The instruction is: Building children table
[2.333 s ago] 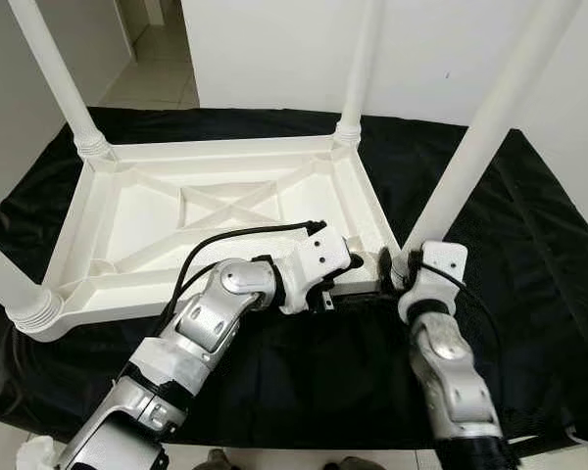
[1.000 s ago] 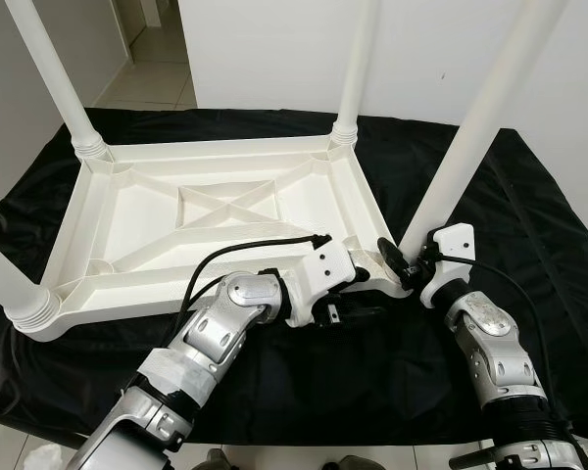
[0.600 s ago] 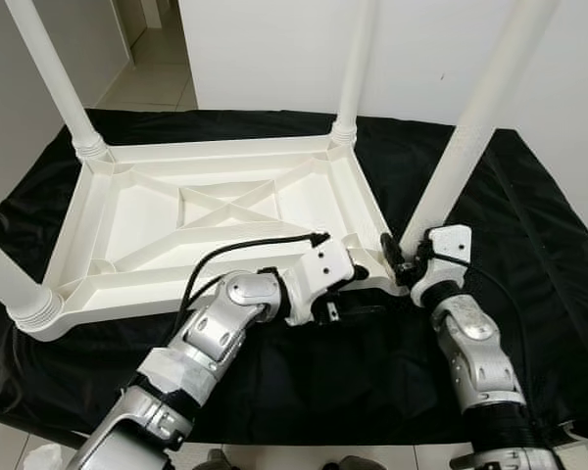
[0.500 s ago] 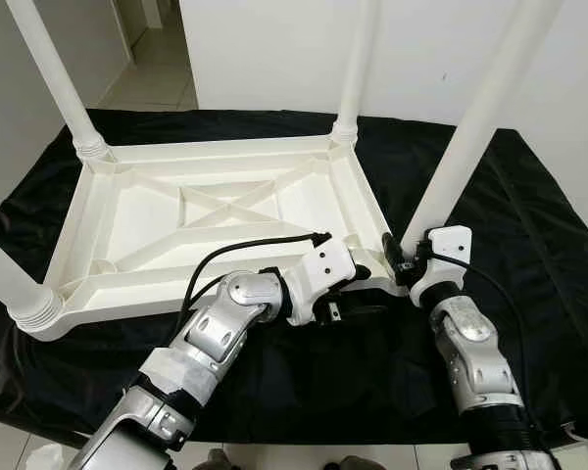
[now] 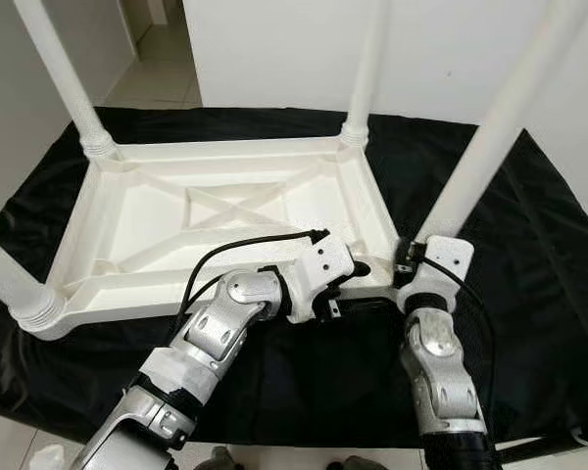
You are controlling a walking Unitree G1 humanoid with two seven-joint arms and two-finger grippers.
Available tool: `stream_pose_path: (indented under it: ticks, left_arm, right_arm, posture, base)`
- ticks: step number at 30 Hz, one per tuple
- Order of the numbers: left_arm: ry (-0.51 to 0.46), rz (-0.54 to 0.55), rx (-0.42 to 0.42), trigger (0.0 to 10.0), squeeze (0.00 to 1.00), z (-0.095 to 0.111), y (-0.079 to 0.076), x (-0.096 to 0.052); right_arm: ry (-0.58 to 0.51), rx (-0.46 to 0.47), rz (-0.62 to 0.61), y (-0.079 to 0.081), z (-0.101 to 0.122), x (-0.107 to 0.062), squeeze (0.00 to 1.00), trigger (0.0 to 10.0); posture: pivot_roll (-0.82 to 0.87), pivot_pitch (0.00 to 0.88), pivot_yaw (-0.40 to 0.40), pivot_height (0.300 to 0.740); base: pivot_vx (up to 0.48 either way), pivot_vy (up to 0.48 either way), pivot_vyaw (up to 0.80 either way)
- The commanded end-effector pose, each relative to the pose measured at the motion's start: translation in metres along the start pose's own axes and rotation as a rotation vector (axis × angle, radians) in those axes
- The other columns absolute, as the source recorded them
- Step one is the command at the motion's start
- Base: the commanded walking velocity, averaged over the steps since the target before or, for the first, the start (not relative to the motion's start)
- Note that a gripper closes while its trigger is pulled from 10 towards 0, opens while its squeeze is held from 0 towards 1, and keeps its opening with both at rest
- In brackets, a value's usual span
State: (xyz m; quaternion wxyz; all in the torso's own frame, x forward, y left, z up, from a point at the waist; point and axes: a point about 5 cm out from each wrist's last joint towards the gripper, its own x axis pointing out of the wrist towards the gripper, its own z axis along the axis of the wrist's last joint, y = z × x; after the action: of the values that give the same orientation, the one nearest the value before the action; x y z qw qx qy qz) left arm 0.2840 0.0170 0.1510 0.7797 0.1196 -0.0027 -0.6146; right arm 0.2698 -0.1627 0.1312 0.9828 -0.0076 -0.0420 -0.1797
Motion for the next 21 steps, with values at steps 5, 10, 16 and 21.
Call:
stream_pose_path:
  ticks: [5,10,16,21]
  left_arm:
    - [0.011,0.01,-0.013,10.0,0.0,-0.003,0.003,0.0]
    - [0.011,0.007,-0.011,10.0,0.0,-0.002,0.002,0.0]
    - [0.009,0.006,-0.009,10.0,0.0,-0.002,0.002,0.001]
    - [0.007,0.005,-0.004,10.0,0.0,-0.001,0.003,0.001]
  right_arm:
    - [0.024,0.018,-0.05,0.003,-0.003,-0.009,0.0,10.0]
    - [0.031,0.01,-0.051,0.0,-0.003,-0.009,0.0,10.0]
    - [0.035,0.028,-0.014,0.006,-0.002,-0.01,1.0,10.0]
    - [0.028,0.065,0.062,0.013,0.0,-0.012,1.0,10.0]
  posture:
    - [-0.08,0.0,0.019,0.74]
    - [-0.08,0.0,0.014,0.74]
    - [-0.08,0.0,0.013,0.74]
    - [-0.08,0.0,0.012,0.74]
  base:
    - [0.0,0.0,0.0]
    - [0.0,0.0,0.0]
    - [0.0,0.0,0.0]
    - [0.0,0.0,0.0]
